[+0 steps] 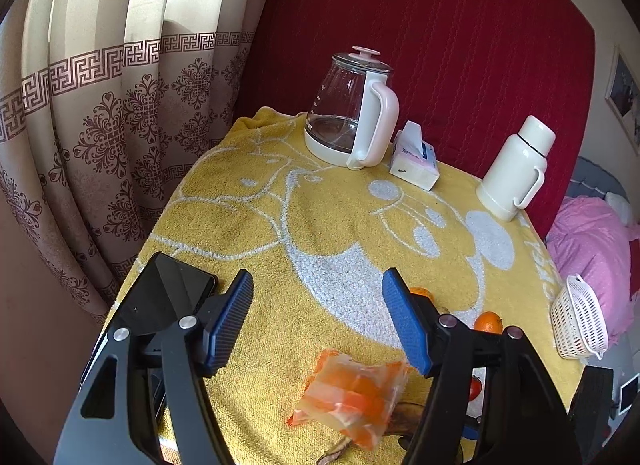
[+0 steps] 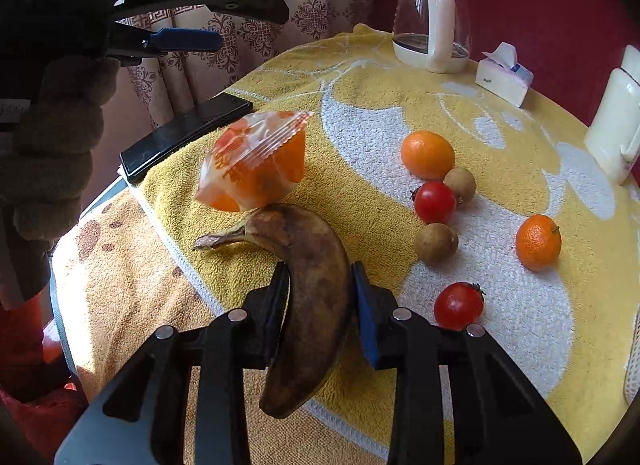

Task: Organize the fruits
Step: 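Grasp the brown banana with the right gripper while the left gripper holds the bag, then carry the banana into the basket and open the right gripper while the left holds the bag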

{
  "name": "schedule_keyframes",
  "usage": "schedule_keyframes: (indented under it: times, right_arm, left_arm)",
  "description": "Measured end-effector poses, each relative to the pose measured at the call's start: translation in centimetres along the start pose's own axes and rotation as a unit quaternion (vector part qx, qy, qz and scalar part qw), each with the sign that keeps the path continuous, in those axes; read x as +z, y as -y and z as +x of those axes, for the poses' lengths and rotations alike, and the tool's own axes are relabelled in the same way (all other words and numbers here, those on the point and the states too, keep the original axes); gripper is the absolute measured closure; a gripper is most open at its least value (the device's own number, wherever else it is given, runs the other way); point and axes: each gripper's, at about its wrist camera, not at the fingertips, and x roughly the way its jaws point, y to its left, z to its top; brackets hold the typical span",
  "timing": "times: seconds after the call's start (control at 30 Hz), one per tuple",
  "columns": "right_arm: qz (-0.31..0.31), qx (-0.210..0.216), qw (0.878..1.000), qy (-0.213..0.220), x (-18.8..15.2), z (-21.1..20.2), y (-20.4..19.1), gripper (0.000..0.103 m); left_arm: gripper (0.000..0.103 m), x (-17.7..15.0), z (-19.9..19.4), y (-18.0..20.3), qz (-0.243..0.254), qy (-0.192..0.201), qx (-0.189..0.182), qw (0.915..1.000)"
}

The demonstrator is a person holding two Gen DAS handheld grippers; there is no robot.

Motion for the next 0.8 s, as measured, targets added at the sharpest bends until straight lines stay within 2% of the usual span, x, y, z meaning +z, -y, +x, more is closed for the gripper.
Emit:
schedule_keyframes:
  times: [0.2, 0.4, 0.53, 0.8]
  right_arm:
    - [0.015, -0.008, 1.0, 0.015, -1.4, -2.6, 0.9, 0.07]
    - [0.049, -0.016, 0.998, 0.033, -3.2, -5.2, 2.8, 0.07]
    - [0.087, -0.023, 0.995, 0.044, -4.6, -6.9, 4.9, 0.07]
    - [0.18, -0.032, 0.98, 0.075, -6.4, -9.9, 10.1, 0.07]
  left_arm:
    - [0.021, -1.4, 0.9, 1.0, 0.023, -0.024, -0.01, 0.9994]
    - [0.02, -3.1, 2.5, 2.3, 0.042, -0.065, -0.023, 0.9967]
    - [0.016, -4.2, 3.1, 3.3, 0.062, -0.078, -0.029, 0.9945]
    - [0.016, -6.6, 5.4, 4.5, 0.083, -0.119, -0.03, 0.989]
